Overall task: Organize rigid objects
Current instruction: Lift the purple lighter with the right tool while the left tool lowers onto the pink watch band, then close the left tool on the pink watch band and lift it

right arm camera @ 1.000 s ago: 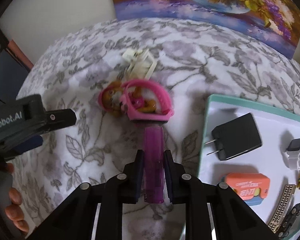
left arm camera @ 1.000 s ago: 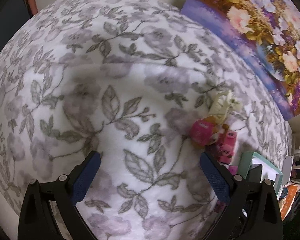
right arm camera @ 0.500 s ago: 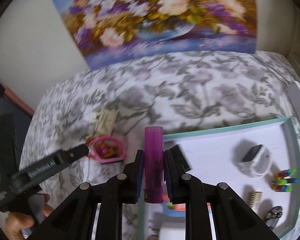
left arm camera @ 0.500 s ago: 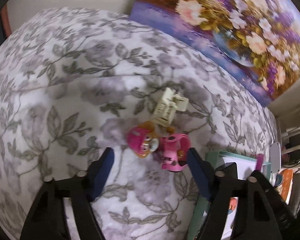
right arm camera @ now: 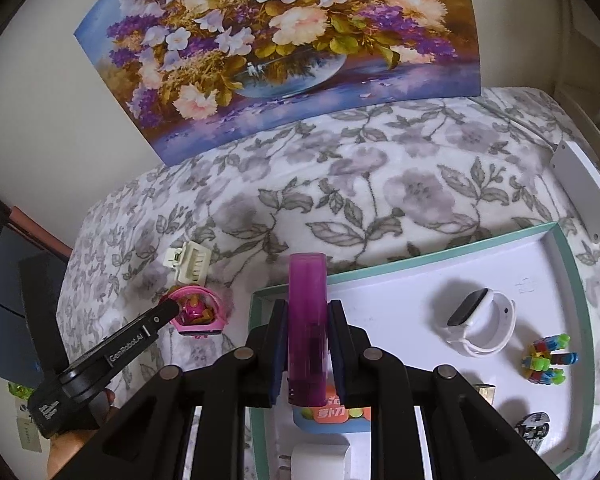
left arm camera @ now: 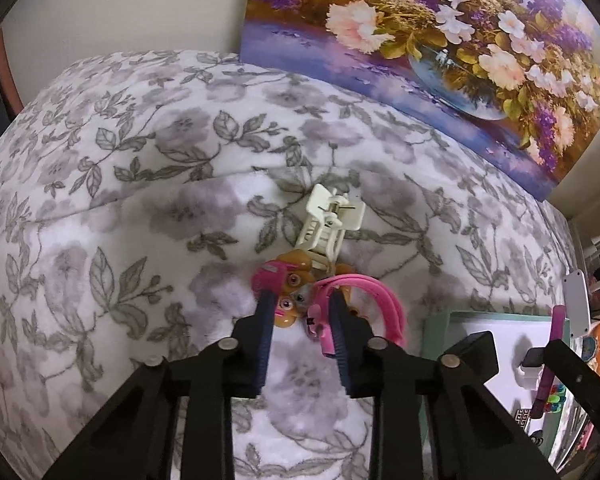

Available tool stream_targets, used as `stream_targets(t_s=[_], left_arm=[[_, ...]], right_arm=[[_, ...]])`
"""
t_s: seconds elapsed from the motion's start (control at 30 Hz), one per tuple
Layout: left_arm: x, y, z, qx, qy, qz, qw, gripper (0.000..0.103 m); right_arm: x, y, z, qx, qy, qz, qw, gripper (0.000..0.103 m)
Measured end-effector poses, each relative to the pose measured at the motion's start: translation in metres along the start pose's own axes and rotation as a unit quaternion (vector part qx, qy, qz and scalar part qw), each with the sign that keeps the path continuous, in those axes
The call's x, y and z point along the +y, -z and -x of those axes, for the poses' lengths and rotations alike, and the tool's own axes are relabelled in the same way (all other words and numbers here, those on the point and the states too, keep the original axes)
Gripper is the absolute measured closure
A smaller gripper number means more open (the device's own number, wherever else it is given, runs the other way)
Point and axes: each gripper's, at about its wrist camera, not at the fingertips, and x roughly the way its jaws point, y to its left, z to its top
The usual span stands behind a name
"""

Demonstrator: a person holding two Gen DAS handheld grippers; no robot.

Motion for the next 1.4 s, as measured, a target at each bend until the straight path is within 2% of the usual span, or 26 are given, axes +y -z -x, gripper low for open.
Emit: stream_targets(t_s=[0.1, 0.23, 0.4, 0.63, 0.83, 0.97, 1.0, 1.03, 1.1, 1.2, 1.3, 1.4], left_arm=[[0.003, 0.000, 0.000, 0.001, 0.004, 0.005, 1.0000, 0.100], [0.000, 0.001, -0.001, 0.007, 0.012, 0.001, 0.9999, 0.102], [0.002, 0.001, 0.000, 0.014, 0.047, 0.013, 0.9987, 0.103], [0.004, -0.002, 0.007, 0.009, 0.049, 0.020, 0.9986, 0.103], [0.010, -0.001, -0.001, 0.039, 0.052, 0.028, 0.9975, 0.103], [0.008, 0.000, 0.002, 0.041, 0.039, 0.021, 0.9982, 0.102], [0.008, 0.000, 0.003, 0.043, 0.039, 0.020, 0.9982, 0.098], [0.007, 0.000, 0.003, 0.043, 0.039, 0.021, 0.9981, 0.087], [0.007, -0.001, 0.004, 0.044, 0.040, 0.023, 0.9980, 0.075], [0.006, -0.001, 0.003, 0.047, 0.038, 0.023, 0.9979, 0.073], [0.004, 0.000, 0.000, 0.054, 0.033, 0.025, 0.9977, 0.047], [0.002, 0.000, -0.002, 0.060, 0.040, 0.025, 0.9971, 0.047]], right_arm=[[0.000, 0.001, -0.001, 0.002, 0.000, 0.000, 1.000, 0.082], [-0.001, 0.001, -0.002, 0.005, -0.001, -0.001, 1.000, 0.082], [-0.001, 0.001, -0.002, 0.005, -0.002, -0.002, 1.000, 0.082], [-0.003, 0.000, 0.001, 0.001, -0.006, -0.005, 1.000, 0.082], [-0.007, -0.001, 0.003, 0.000, -0.009, -0.009, 1.000, 0.082], [-0.009, -0.001, 0.003, 0.000, -0.010, -0.011, 1.000, 0.082], [-0.009, -0.001, 0.003, 0.001, -0.010, -0.011, 1.000, 0.082], [-0.009, -0.001, 0.002, 0.004, -0.009, -0.009, 1.000, 0.082], [-0.010, 0.000, -0.001, 0.009, -0.001, -0.007, 1.000, 0.082], [-0.012, 0.002, -0.005, 0.016, 0.007, -0.007, 1.000, 0.082], [-0.014, 0.003, -0.008, 0.025, 0.012, -0.008, 1.000, 0.082], [-0.016, 0.004, -0.011, 0.032, 0.015, -0.010, 0.999, 0.082]])
